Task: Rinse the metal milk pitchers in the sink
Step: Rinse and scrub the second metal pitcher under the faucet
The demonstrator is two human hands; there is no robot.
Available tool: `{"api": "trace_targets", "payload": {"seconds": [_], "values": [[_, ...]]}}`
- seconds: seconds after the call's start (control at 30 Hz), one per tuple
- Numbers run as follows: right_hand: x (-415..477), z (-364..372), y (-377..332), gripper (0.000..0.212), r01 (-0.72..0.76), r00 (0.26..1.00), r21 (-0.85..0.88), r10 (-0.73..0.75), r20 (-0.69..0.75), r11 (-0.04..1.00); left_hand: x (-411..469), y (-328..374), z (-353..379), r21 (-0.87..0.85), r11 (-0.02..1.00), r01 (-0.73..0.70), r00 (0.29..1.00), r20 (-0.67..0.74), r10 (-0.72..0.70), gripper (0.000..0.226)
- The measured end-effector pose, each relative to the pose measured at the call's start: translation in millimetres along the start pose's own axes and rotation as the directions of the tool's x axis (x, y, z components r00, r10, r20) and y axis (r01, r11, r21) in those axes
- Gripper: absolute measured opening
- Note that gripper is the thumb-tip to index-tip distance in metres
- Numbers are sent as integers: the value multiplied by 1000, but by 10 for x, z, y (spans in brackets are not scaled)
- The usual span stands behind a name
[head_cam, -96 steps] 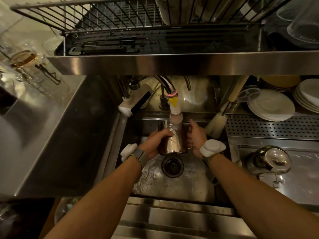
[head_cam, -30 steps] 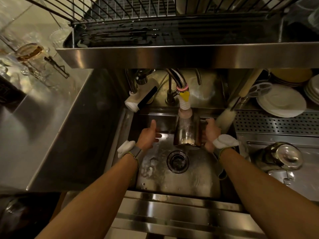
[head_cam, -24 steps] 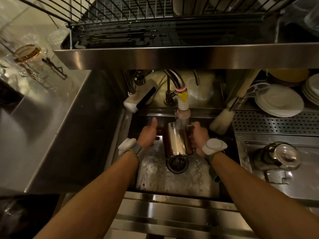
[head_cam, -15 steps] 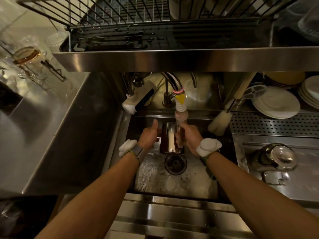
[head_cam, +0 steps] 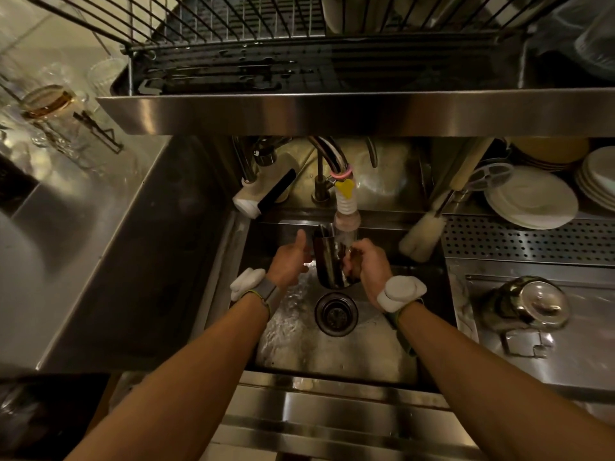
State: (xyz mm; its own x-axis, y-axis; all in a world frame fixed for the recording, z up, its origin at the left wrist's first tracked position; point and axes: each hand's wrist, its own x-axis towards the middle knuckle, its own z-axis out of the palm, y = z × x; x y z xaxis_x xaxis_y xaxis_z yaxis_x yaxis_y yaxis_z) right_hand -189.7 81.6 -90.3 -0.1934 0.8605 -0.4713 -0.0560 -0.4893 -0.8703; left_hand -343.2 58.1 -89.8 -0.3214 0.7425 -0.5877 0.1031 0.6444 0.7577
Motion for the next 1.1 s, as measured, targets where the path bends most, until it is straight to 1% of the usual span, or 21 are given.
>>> {"api": "trace_targets", "payload": {"seconds": [0.07, 0.2, 0.27, 0.37, 0.47, 0.57, 0.7, 0.83, 0.93, 1.03, 1.1], "values": [[-20, -30, -11, 37, 0, 1000, -20, 0, 2, 1000, 13, -3, 4, -15, 1000, -13, 1000, -3, 13, 66], [-51, -15, -43, 32, -11, 1000, 21, 11, 8, 1000, 9, 4, -30, 7, 1000, 10, 1000, -18, -10, 67], [-36, 44, -106, 32, -51, 998, 112, 48, 27, 992, -2, 20, -31, -3, 1000, 6, 1000, -30, -7, 65], [8, 120, -211, 34, -137, 989, 278, 115, 94, 951, -36, 53, -22, -23, 1000, -3, 999, -38, 3, 64], [43, 105, -282, 37, -194, 975, 359, 138, 174, 913, -75, 74, -30, -49, 999, -11, 999, -44, 9, 65], [51, 68, -314, 37, -217, 968, 416, 139, 209, 883, -85, 82, -71, -28, 1000, 5, 999, -40, -6, 63], [62, 45, -332, 34, -251, 965, 538, 164, 204, 805, -110, 89, -90, -8, 1000, 1, 1000, -16, -1, 62], [68, 48, -354, 33, -228, 973, 566, 164, 163, 792, -141, 111, -49, 31, 999, 23, 999, 47, -24, 53], [77, 56, -354, 40, -181, 983, 594, 151, 100, 784, -162, 101, 18, 52, 997, 60, 990, 129, -66, 52], [96, 97, -407, 41, -149, 989, 589, 129, 76, 794, -198, 100, 108, -19, 996, 85, 975, 208, -79, 49], [139, 103, -424, 39, -153, 988, 564, 127, 85, 811, -208, 109, 144, -84, 992, 90, 975, 211, -70, 49]]}}
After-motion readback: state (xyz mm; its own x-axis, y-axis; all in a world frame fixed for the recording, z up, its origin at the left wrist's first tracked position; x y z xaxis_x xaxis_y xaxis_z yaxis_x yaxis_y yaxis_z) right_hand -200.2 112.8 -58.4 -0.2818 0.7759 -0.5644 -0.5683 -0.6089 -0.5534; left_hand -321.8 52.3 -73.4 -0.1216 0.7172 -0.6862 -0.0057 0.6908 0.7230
